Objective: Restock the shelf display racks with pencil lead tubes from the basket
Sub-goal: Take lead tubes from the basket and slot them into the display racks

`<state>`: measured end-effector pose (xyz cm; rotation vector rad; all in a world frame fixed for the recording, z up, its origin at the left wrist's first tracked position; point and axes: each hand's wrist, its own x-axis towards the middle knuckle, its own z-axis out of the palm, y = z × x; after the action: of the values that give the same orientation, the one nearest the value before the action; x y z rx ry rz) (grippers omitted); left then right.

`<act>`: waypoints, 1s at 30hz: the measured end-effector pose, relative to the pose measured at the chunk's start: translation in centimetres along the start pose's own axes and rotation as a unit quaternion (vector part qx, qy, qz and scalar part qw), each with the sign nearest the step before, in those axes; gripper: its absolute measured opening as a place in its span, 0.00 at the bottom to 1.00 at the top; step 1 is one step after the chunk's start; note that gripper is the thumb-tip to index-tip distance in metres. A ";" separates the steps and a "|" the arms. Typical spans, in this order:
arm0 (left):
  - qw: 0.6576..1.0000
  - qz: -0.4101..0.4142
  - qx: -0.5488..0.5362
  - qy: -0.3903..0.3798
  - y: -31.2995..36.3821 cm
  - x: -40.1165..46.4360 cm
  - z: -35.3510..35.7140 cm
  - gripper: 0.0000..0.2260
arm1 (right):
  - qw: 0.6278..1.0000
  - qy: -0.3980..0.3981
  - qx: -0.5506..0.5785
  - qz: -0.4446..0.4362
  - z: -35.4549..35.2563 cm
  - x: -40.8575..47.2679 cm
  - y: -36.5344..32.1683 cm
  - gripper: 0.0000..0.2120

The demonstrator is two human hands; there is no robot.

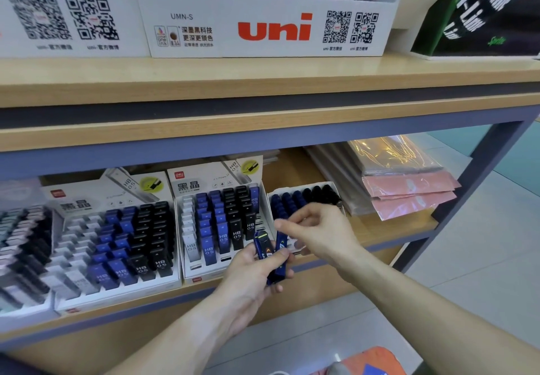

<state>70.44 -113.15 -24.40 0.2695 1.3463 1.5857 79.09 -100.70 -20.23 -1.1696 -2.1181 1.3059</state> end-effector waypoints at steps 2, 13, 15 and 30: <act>1.000 0.004 0.003 0.000 -0.2 0.2 0.0 0.12 | 0.995 -0.052 0.066 0.049 0.2 -0.4 -0.1 0.17; 0.998 -0.028 -0.057 0.002 0.1 0.7 0.1 0.08 | 0.985 -0.119 0.121 0.038 -1.5 0.4 0.0 0.12; 0.998 -0.028 -0.055 0.005 0.1 0.6 0.2 0.09 | 0.984 -0.122 0.123 0.028 -1.5 0.5 0.2 0.12; 0.997 -0.051 -0.052 -0.006 0.0 0.4 1.5 0.09 | 0.996 0.086 0.036 -0.009 -2.2 1.5 0.6 0.12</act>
<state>71.24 -111.91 -24.04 0.1432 1.2444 1.5602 80.00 -98.11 -19.86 -1.1846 -1.9403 1.2158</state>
